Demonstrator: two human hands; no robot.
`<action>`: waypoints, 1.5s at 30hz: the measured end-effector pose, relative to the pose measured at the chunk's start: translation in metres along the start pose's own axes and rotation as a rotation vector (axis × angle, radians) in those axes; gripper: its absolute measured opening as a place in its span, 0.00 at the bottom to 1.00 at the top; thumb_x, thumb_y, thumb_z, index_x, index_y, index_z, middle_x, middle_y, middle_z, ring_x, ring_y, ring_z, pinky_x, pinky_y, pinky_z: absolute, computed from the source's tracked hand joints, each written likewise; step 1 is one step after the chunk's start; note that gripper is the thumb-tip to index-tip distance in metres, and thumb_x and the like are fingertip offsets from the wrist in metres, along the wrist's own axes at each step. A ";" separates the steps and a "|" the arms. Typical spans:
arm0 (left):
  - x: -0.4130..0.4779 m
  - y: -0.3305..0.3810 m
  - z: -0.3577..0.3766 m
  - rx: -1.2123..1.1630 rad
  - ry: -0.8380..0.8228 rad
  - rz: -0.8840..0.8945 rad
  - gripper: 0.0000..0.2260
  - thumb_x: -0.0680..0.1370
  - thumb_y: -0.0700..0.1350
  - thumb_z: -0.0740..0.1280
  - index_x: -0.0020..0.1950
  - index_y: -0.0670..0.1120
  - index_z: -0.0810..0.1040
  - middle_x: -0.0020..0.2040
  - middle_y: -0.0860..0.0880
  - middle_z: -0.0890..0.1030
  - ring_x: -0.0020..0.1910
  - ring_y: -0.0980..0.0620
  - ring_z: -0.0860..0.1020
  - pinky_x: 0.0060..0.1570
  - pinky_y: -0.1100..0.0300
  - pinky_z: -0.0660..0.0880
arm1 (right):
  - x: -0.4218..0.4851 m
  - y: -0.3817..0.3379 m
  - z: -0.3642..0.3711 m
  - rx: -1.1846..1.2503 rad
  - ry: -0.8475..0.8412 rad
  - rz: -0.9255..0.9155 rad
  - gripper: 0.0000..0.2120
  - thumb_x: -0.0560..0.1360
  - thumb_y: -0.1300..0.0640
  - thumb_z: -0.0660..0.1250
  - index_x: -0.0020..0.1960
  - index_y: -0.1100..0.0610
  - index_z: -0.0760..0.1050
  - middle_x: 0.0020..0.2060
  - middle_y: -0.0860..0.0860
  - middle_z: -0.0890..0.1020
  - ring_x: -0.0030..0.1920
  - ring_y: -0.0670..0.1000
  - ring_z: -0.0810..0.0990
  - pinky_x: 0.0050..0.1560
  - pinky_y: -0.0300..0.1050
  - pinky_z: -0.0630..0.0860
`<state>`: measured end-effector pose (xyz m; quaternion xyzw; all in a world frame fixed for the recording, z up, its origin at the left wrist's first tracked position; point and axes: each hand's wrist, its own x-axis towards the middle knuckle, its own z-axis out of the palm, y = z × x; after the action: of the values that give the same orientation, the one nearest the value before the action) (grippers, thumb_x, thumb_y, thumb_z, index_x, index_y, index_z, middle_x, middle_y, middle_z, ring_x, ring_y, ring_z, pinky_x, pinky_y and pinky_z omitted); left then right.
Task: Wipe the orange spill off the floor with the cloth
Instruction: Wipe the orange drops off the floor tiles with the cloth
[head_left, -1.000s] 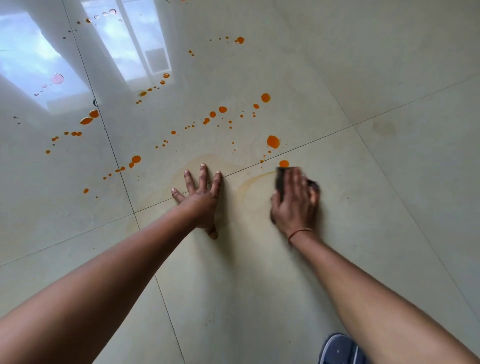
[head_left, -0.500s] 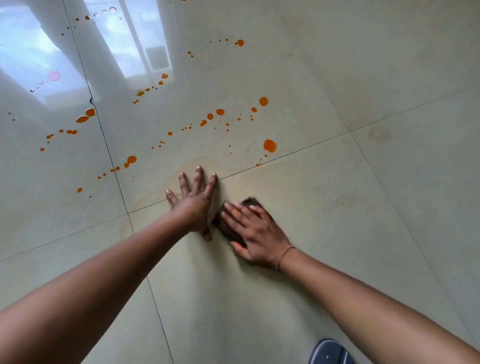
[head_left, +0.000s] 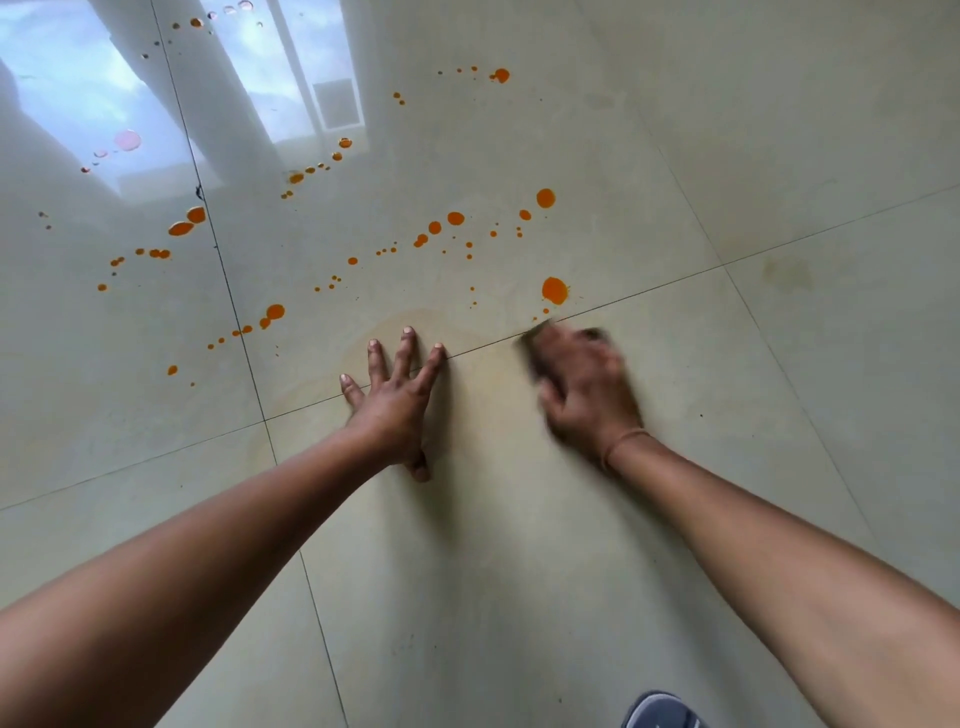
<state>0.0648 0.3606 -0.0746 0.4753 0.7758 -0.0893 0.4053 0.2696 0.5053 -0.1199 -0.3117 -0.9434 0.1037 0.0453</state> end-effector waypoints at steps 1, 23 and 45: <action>0.000 0.000 0.000 0.004 0.005 -0.001 0.66 0.59 0.45 0.83 0.78 0.56 0.34 0.75 0.48 0.25 0.73 0.36 0.28 0.66 0.28 0.42 | 0.010 0.002 0.001 0.002 0.074 0.324 0.30 0.72 0.47 0.56 0.72 0.57 0.69 0.71 0.57 0.71 0.70 0.56 0.70 0.69 0.53 0.61; 0.001 0.028 -0.012 0.156 0.032 -0.126 0.65 0.62 0.39 0.82 0.77 0.54 0.32 0.76 0.44 0.28 0.74 0.30 0.37 0.66 0.31 0.60 | -0.006 0.023 -0.009 -0.159 -0.247 -0.316 0.32 0.76 0.42 0.52 0.76 0.56 0.61 0.76 0.55 0.62 0.74 0.55 0.63 0.69 0.52 0.56; 0.027 0.056 -0.008 0.066 0.073 -0.138 0.61 0.65 0.41 0.80 0.78 0.54 0.34 0.75 0.46 0.27 0.75 0.35 0.35 0.68 0.31 0.55 | 0.030 0.065 -0.008 0.009 -0.048 0.278 0.33 0.73 0.42 0.53 0.74 0.57 0.65 0.74 0.57 0.66 0.73 0.56 0.66 0.69 0.55 0.58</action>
<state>0.0995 0.4124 -0.0747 0.4369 0.8176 -0.1253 0.3536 0.2845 0.5754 -0.1265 -0.4367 -0.8914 0.1205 0.0091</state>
